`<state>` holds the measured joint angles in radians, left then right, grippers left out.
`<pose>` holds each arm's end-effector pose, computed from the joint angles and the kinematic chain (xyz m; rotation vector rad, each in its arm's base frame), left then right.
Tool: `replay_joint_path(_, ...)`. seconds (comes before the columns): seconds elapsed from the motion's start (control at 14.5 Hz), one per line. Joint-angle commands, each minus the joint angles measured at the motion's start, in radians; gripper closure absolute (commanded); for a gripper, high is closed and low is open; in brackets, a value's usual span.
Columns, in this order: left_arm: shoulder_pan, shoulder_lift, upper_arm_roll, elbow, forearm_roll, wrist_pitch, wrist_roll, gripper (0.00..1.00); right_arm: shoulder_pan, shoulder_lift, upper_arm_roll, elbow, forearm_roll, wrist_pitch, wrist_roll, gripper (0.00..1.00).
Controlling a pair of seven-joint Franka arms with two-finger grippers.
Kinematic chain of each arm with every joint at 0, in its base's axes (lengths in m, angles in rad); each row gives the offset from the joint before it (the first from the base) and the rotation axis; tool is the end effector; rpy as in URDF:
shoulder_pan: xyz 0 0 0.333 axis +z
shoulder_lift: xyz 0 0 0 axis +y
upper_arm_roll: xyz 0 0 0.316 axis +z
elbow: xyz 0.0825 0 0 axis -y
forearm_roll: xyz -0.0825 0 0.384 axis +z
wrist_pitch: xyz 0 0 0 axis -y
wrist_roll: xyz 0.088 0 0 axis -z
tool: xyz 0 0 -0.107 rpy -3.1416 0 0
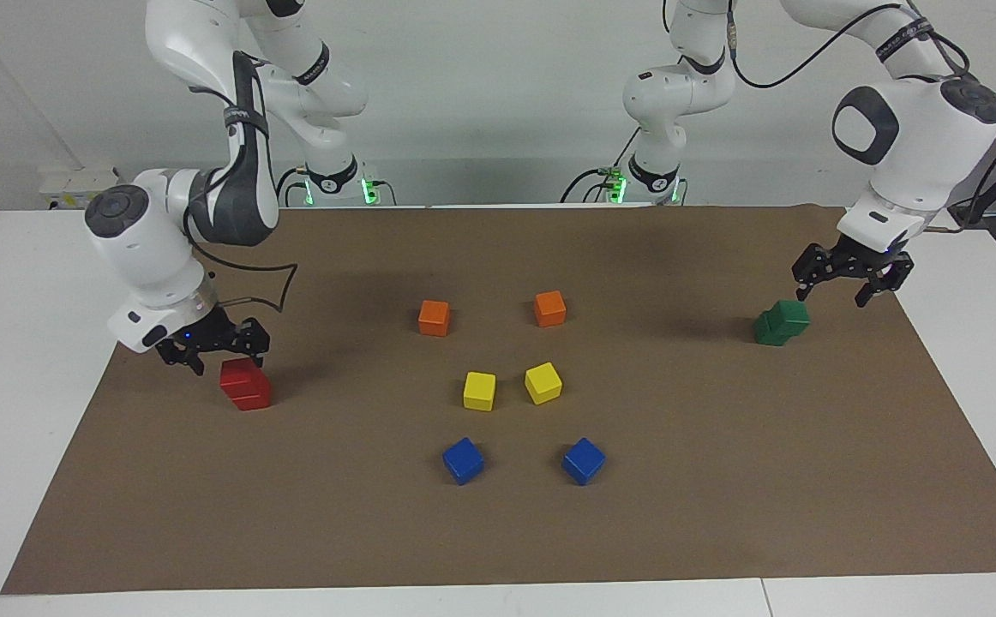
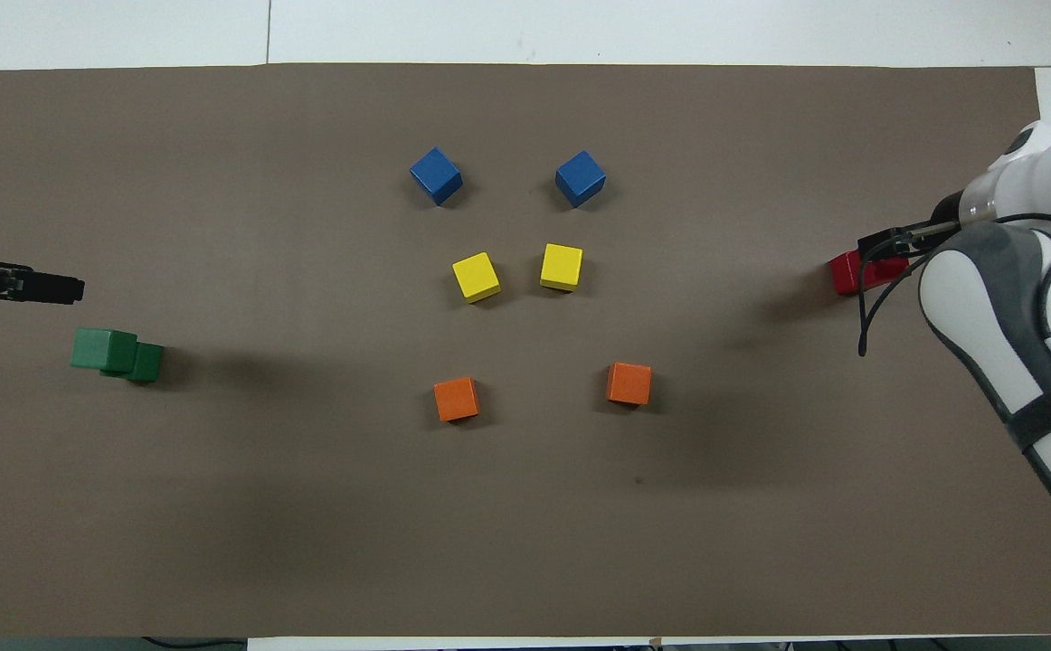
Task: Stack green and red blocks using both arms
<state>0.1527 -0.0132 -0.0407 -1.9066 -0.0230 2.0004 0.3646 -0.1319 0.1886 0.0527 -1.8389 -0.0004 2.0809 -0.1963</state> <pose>0.5642 0.0620 0.5096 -3.1087 0.3814 -0.1707 0.6128 -0.0502 0.4306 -3.1331 -0.1821 -0.0855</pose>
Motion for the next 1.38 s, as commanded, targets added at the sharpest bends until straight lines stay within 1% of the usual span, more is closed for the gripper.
replay_joint_path(0.0, -0.01, -0.001, 0.007, 0.075, 0.008, -0.118, -0.042, 0.0, 0.003, -0.099, 0.004, 0.012, 0.028, -0.091, 0.025, 0.0)
replay_joint_path(0.28, -0.019, 0.007, -0.005, 0.19, 0.008, -0.274, -0.225, 0.0, 0.003, -0.19, 0.006, 0.052, 0.028, -0.247, 0.035, 0.0)
replay_joint_path(0.48, -0.019, 0.005, -0.005, 0.236, 0.011, -0.34, -0.233, 0.0, 0.002, -0.216, 0.009, 0.124, 0.03, -0.411, 0.057, 0.0)
replay_joint_path(0.55, -0.019, 0.005, -0.005, 0.254, 0.012, -0.357, -0.233, 0.0, 0.001, -0.222, 0.009, 0.135, 0.028, -0.439, 0.069, 0.0)
replay_joint_path(0.76, -0.032, 0.002, -0.005, 0.288, 0.012, -0.399, -0.234, 0.0, 0.001, -0.222, 0.01, 0.138, 0.023, -0.437, 0.08, 0.0)
replay_joint_path(1.1, -0.055, -0.001, -0.005, 0.304, 0.014, -0.437, -0.246, 0.0, 0.003, -0.216, 0.01, 0.15, 0.01, -0.436, 0.081, 0.0)
replay_joint_path(1.31, -0.067, -0.001, -0.005, 0.302, 0.012, -0.427, -0.266, 0.0, 0.003, -0.216, 0.01, 0.15, 0.008, -0.443, 0.08, 0.0)
